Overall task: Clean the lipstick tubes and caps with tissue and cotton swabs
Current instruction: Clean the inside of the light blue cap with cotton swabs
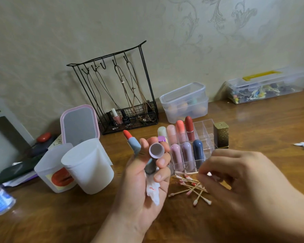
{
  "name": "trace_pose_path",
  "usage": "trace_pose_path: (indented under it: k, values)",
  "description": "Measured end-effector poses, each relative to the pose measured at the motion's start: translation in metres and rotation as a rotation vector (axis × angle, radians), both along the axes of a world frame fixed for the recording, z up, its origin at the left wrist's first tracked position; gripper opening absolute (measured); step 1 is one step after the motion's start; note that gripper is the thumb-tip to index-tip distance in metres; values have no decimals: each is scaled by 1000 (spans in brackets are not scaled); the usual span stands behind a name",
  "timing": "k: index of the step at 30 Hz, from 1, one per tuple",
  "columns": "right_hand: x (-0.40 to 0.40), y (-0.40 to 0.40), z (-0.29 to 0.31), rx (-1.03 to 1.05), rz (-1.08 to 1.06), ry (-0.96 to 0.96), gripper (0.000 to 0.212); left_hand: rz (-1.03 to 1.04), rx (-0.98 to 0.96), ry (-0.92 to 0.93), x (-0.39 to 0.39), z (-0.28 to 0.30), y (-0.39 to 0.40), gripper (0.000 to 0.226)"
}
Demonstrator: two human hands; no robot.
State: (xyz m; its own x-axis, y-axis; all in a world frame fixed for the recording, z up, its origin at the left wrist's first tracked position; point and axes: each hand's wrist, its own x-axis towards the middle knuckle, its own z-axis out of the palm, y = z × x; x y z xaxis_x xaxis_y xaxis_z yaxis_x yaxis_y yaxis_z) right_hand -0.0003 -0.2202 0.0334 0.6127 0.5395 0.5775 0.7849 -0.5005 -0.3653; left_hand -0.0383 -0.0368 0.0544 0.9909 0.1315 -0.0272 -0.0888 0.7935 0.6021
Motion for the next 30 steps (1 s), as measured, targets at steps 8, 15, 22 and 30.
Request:
trace_pose_path:
  k: [8, 15, 22, 30]
  values:
    - [6, 7, -9, -259, -163, 53, 28, -1, 3, 6, 3, -2, 2, 32]
    - [4, 16, -3, -335, -170, -39, 20, -38, -36, 13, 6, -5, 11, 22]
    - [-17, 30, 7, -23, 199, -314, 27, -100, -44, 83, 8, -6, 4, 26]
    - [-7, 42, -8, 31, 269, -474, 20, -161, -31, 60, 7, -14, 5, 31]
